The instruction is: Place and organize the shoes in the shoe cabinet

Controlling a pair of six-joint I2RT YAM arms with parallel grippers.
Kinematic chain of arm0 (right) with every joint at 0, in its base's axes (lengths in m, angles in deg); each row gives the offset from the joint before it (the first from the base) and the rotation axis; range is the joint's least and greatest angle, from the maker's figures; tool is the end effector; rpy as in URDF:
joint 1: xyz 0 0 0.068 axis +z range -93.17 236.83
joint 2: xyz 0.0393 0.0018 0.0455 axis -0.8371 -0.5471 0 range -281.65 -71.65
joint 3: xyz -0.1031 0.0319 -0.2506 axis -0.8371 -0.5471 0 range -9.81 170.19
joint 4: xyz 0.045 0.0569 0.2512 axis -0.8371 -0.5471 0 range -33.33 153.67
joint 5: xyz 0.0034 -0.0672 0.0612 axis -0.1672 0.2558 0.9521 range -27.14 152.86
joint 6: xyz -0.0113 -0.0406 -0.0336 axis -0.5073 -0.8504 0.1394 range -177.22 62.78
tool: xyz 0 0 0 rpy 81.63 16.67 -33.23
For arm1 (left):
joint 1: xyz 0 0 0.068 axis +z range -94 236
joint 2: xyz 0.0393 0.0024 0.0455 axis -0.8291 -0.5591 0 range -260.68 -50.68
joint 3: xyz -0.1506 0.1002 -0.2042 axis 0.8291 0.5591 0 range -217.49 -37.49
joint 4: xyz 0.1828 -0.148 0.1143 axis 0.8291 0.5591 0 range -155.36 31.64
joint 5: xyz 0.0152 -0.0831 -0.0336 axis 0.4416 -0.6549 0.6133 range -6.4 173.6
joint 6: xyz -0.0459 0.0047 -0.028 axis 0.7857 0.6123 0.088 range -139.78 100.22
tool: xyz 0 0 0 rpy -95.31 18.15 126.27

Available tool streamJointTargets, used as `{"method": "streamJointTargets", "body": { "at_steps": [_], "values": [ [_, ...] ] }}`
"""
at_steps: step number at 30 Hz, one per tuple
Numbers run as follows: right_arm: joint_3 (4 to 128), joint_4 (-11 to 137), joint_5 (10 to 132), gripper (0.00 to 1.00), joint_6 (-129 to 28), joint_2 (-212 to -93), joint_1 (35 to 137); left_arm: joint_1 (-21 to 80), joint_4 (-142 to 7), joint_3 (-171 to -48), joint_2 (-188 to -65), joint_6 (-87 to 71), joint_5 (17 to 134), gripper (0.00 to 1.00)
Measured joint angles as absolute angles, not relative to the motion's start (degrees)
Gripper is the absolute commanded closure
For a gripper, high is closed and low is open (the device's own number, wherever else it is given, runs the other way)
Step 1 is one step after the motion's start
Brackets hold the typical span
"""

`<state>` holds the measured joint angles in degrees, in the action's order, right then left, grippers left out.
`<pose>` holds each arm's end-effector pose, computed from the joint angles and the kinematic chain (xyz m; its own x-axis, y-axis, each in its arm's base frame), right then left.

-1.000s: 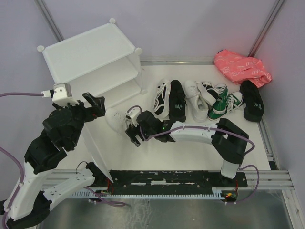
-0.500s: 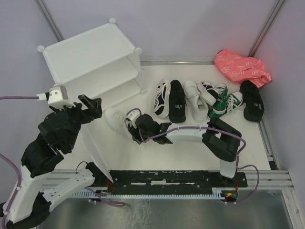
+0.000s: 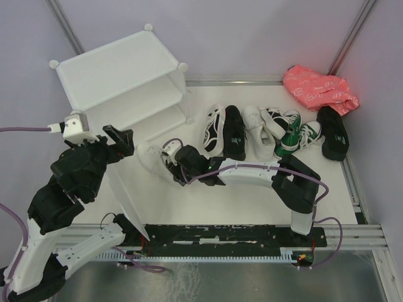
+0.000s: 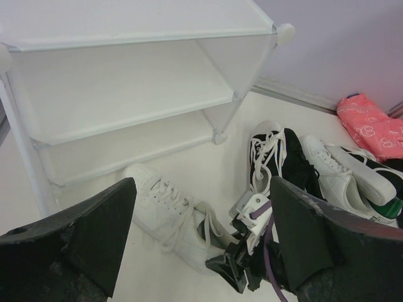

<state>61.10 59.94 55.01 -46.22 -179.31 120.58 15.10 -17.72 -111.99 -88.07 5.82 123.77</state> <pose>0.1882 0.3704 0.1957 -0.4426 -0.4701 -0.7636 -0.7722 0.6327 0.0582 0.0673 -0.0278 0.4510 -0.1336 -0.3210 -0.9376 -0.0406 0.9471 -0.3184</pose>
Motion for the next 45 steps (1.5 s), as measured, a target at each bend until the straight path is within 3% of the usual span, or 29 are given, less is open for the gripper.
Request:
{"method": "streamJointTargets", "body": {
  "at_steps": [16, 23, 28, 29, 32, 33, 35, 36, 40, 45],
  "values": [
    [68.8, 50.9, 57.0, 1.00, -47.2, -168.2, 121.0, 15.1, -17.7, -112.1, -88.0, 5.8, 124.0, 0.08],
    [65.5, 58.1, 58.0, 1.00, -44.8, -171.1, 121.1, 15.1, -17.7, -112.1, -87.6, 5.8, 124.0, 0.08],
    [60.4, 65.8, 59.7, 1.00, -40.4, -179.8, 121.2, 15.1, -17.7, -112.1, -87.4, 5.8, 124.0, 0.08],
    [59.6, 66.2, 60.2, 0.97, -40.0, -181.7, 121.3, 15.1, -17.7, -112.0, -87.4, 5.8, 124.0, 0.08],
    [59.3, 68.2, 59.8, 0.58, -39.0, -182.1, 121.9, 15.1, -17.7, -111.8, -87.3, 5.8, 124.0, 0.08],
    [59.3, 68.4, 59.6, 0.44, -39.0, -182.2, 122.0, 15.1, -17.6, -111.8, -87.3, 5.8, 124.0, 0.08],
    [58.9, 68.9, 59.3, 0.05, -39.0, -182.1, 122.0, 15.1, -17.5, -111.7, -87.2, 5.8, 124.0, 0.07],
    [58.4, 69.5, 59.2, 0.01, -38.7, -181.9, 122.0, 15.1, -17.5, -111.7, -87.1, 5.8, 124.0, 0.06],
    [55.8, 70.8, 58.2, 0.01, -38.1, -180.9, 122.0, 15.1, -17.4, -111.6, -86.5, 5.8, 124.1, 0.00],
    [54.0, 70.3, 59.0, 0.01, -37.3, -178.3, 121.9, 15.1, -17.3, -111.1, -86.1, 5.8, 124.2, 0.01]
  ]
}}
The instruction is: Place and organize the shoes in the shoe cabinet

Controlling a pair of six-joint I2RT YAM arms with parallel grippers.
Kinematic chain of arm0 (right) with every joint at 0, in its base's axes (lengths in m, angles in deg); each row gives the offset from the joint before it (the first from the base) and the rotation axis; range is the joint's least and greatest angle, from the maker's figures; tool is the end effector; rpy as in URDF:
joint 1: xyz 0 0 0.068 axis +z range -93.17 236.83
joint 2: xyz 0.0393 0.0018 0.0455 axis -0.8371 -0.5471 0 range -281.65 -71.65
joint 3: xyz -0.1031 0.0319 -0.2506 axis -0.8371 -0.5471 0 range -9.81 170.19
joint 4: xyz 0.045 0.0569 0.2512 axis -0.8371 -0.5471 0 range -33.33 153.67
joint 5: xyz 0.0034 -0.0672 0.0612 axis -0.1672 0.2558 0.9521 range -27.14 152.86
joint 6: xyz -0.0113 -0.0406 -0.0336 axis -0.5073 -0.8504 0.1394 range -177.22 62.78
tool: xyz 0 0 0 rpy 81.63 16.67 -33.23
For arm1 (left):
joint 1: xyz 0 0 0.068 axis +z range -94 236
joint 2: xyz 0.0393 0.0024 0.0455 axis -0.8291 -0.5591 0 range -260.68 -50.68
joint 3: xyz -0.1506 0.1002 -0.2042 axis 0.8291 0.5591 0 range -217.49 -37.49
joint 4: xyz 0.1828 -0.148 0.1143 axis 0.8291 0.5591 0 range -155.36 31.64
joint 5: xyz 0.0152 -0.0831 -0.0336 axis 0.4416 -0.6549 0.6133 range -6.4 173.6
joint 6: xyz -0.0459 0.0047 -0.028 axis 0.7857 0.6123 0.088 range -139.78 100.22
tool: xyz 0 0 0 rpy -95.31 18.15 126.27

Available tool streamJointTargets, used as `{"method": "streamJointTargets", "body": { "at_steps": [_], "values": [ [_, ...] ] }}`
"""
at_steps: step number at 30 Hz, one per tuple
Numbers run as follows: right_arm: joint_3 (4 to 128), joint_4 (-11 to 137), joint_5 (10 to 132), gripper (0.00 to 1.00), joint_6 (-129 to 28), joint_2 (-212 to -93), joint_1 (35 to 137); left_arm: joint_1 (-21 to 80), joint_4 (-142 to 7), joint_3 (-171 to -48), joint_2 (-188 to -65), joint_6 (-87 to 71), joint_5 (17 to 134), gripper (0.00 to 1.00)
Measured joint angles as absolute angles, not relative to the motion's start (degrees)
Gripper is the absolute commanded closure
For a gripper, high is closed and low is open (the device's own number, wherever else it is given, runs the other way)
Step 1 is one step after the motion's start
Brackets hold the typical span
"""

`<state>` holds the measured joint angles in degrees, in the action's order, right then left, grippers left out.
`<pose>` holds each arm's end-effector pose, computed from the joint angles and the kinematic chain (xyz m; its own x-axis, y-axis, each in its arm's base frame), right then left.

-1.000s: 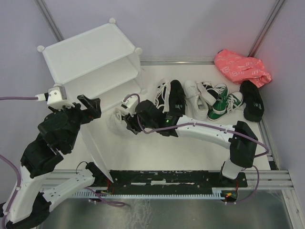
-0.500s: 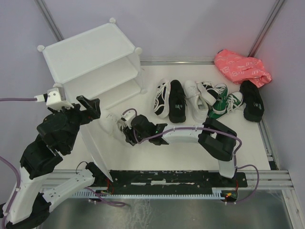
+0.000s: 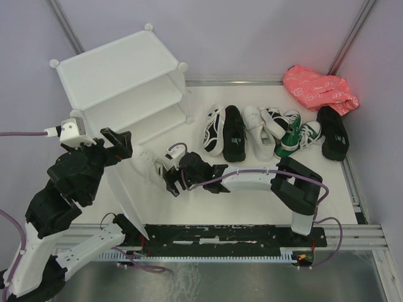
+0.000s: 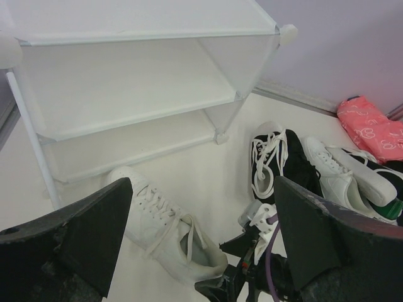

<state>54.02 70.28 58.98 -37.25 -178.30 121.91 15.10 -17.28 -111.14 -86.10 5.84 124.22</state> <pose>0.1728 0.3658 0.1793 -0.5351 -0.3430 -0.7720 -0.7438 0.6246 0.2381 0.0605 -0.0216 0.4480 -0.1219 -0.3286 -0.9366 -0.0447 0.9445 -0.3255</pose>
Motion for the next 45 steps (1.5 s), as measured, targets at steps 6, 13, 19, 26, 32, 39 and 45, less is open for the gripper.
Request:
{"method": "streamJointTargets", "body": {
  "at_steps": [6, 13, 19, 26, 32, 39, 45],
  "values": [
    [54.1, 71.7, 64.1, 0.01, -34.2, -175.5, 120.9, 15.1, -17.2, -111.0, -86.1, 5.8, 124.2, 0.01],
    [54.8, 71.3, 65.7, 0.11, -34.0, -175.9, 120.1, 15.1, -17.3, -110.5, -85.3, 5.8, 124.2, 0.00],
    [58.2, 71.1, 65.3, 0.38, -35.5, -179.4, 120.2, 15.1, -17.2, -110.2, -85.0, 5.8, 124.2, 0.00],
    [60.8, 68.5, 63.7, 0.64, -36.2, -180.9, 120.6, 15.1, -17.0, -110.2, -85.0, 5.8, 124.3, 0.01],
    [61.7, 67.5, 61.9, 0.28, -37.2, -181.3, 121.4, 15.1, -17.0, -110.2, -85.0, 5.8, 124.6, 0.01],
    [61.6, 69.1, 58.9, 0.25, -38.9, -182.9, 122.8, 15.1, -16.4, -110.2, -85.0, 5.8, 124.7, 0.01],
    [61.7, 69.1, 57.3, 0.64, -39.6, -183.1, 123.4, 15.1, -16.1, -110.2, -85.1, 5.8, 124.7, 0.01]
  ]
}}
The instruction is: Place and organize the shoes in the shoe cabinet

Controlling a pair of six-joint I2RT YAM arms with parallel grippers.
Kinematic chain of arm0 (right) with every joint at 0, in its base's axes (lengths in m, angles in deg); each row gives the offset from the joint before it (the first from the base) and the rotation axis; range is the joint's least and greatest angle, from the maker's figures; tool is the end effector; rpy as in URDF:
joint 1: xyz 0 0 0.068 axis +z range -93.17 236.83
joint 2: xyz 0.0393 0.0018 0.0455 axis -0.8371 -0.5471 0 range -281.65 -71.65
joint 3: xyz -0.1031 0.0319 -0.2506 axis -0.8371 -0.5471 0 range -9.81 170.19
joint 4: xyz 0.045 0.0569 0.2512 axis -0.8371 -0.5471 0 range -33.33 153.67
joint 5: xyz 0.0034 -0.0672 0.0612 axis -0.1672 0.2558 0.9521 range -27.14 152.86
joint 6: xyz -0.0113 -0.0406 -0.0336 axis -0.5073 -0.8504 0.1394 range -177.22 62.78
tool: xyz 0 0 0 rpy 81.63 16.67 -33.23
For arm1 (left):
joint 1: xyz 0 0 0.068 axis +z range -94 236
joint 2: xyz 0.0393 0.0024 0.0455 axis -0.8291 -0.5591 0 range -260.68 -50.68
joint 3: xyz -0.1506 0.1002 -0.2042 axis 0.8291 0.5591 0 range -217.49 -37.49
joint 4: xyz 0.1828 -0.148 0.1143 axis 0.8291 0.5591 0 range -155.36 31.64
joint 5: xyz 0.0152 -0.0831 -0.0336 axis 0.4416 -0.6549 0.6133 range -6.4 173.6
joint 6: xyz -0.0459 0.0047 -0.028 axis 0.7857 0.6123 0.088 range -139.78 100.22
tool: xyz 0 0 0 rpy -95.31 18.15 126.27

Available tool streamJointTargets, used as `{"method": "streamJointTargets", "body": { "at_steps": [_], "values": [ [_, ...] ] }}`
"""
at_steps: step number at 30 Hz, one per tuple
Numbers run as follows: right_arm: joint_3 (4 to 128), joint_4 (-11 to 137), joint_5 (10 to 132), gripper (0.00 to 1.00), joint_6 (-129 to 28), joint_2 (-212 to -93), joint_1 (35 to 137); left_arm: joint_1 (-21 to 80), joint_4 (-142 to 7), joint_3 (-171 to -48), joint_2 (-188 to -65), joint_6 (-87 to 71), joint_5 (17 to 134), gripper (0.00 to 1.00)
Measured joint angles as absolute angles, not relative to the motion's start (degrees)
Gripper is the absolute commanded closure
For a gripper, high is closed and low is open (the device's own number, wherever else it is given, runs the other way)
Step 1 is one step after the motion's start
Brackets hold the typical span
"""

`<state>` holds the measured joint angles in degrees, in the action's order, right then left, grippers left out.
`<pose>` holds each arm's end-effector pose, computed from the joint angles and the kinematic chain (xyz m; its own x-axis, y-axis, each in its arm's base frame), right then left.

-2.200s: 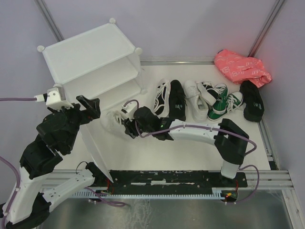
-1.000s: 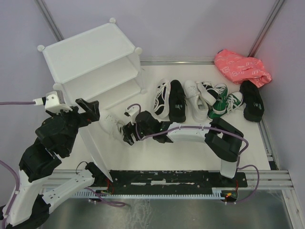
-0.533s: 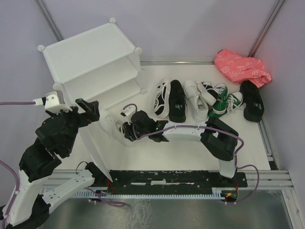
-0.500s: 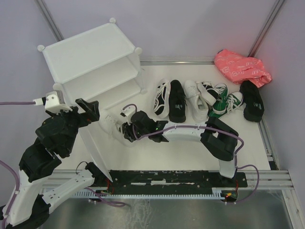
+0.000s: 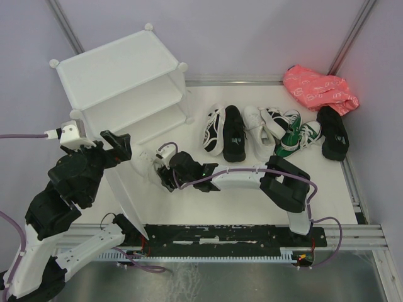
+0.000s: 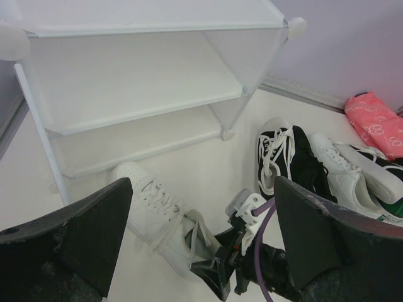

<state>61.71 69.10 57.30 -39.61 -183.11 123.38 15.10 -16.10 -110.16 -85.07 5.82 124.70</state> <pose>0.1757 0.3960 0.1860 -0.4815 -0.3534 -0.8020 -0.7718 0.6046 0.1970 0.0580 -0.0192 0.4423 -0.1323 -0.3161 -0.9395 -0.0569 0.9486 -0.3112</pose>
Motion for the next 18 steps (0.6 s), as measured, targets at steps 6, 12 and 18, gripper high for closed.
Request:
{"method": "streamJointTargets", "body": {
  "at_steps": [6, 12, 18],
  "values": [
    [62.1, 68.7, 57.3, 1.00, -39.5, -183.3, 123.5, 15.1, -16.0, -110.2, -85.1, 5.8, 125.0, 0.01],
    [63.3, 66.7, 56.1, 1.00, -40.5, -183.2, 123.6, 15.1, -15.7, -110.2, -84.7, 5.8, 125.6, 0.01],
    [68.5, 59.0, 54.8, 0.38, -42.7, -183.2, 123.7, 15.1, -15.7, -110.2, -84.7, 5.8, 125.6, 0.01]
  ]
}}
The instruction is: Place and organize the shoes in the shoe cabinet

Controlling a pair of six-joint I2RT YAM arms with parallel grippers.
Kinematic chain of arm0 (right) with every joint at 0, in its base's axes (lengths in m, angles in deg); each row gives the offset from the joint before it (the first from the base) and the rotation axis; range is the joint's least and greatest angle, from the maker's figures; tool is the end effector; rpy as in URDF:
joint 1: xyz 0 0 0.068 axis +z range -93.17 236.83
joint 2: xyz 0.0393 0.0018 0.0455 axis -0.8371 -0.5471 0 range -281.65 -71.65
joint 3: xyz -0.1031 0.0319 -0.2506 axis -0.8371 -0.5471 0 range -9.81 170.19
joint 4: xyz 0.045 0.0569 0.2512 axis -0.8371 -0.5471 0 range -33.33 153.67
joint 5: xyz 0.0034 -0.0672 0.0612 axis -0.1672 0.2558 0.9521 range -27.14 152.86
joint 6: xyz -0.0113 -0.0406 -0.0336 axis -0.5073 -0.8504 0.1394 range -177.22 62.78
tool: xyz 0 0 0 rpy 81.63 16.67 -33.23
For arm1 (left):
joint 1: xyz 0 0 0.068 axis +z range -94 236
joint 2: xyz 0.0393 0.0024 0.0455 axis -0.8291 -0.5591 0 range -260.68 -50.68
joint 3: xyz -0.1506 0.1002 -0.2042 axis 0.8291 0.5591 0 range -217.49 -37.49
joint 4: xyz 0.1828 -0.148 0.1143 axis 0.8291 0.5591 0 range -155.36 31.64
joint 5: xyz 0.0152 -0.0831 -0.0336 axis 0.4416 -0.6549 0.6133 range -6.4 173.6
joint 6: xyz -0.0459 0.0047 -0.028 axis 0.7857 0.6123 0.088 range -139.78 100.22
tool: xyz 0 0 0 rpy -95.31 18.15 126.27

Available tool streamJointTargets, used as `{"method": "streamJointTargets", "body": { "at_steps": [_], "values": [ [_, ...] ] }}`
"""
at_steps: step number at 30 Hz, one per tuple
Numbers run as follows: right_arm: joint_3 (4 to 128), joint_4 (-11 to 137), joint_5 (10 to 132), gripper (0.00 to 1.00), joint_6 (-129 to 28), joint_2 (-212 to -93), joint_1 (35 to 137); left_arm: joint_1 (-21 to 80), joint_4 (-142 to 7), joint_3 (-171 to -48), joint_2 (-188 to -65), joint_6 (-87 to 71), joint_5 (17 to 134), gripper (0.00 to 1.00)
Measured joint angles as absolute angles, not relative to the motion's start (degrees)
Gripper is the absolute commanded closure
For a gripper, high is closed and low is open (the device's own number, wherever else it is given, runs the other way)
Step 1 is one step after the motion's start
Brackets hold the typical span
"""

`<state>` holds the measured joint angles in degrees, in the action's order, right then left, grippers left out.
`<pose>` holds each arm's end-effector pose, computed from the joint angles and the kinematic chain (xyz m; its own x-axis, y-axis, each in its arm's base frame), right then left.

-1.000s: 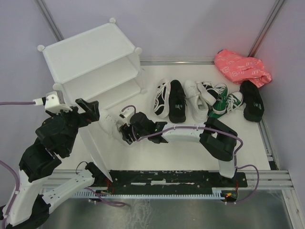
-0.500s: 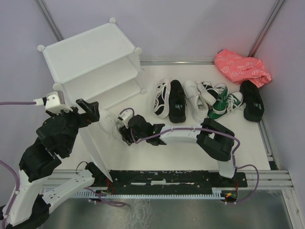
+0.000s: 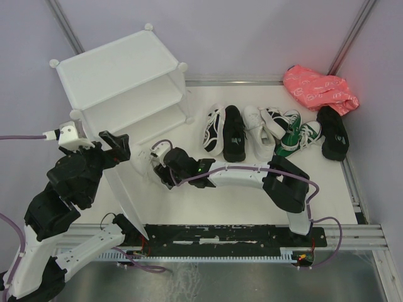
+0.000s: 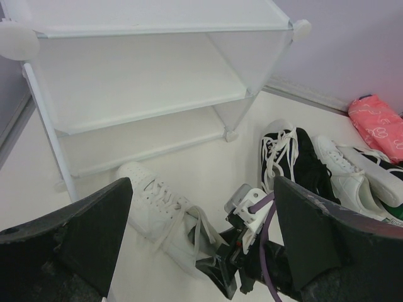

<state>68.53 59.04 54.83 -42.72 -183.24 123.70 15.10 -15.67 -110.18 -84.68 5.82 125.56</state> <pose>0.1780 0.4037 0.2078 -0.4507 -0.4238 -0.7857 -0.7793 0.6161 0.1146 0.0562 -0.0171 0.4419 -0.1261 -0.3158 -0.9404 -0.0704 0.9484 -0.3090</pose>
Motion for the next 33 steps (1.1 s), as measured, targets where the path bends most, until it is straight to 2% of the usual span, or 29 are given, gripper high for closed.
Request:
{"method": "streamJointTargets", "body": {
  "at_steps": [2, 3, 15, 25, 28, 31, 33],
  "values": [
    [69.3, 58.1, 54.9, 0.11, -42.7, -183.2, 123.7, 15.1, -15.7, -110.2, -84.7, 5.8, 125.6, 0.01],
    [69.3, 57.9, 55.1, 0.02, -42.5, -183.2, 123.7, 15.1, -15.7, -110.2, -84.7, 5.8, 125.6, 0.01],
    [67.7, 56.6, 59.3, 0.01, -41.1, -177.9, 123.5, 15.1, -15.7, -110.2, -83.9, 5.8, 125.6, 0.01],
    [66.0, 57.0, 59.3, 0.09, -38.3, -177.9, 123.4, 15.1, -15.5, -110.2, -83.5, 5.8, 125.6, 0.01],
    [65.3, 55.5, 58.0, 0.15, -38.4, -178.3, 123.3, 15.1, -15.3, -110.2, -83.5, 5.8, 125.7, 0.01],
    [65.3, 55.2, 57.4, 0.30, -38.4, -179.5, 123.3, 15.1, -14.9, -110.2, -83.5, 5.8, 125.7, 0.02],
    [65.3, 55.2, 57.1, 0.46, -38.4, -180.4, 123.3, 15.1, -14.9, -110.2, -83.5, 5.8, 125.7, 0.02]
  ]
}}
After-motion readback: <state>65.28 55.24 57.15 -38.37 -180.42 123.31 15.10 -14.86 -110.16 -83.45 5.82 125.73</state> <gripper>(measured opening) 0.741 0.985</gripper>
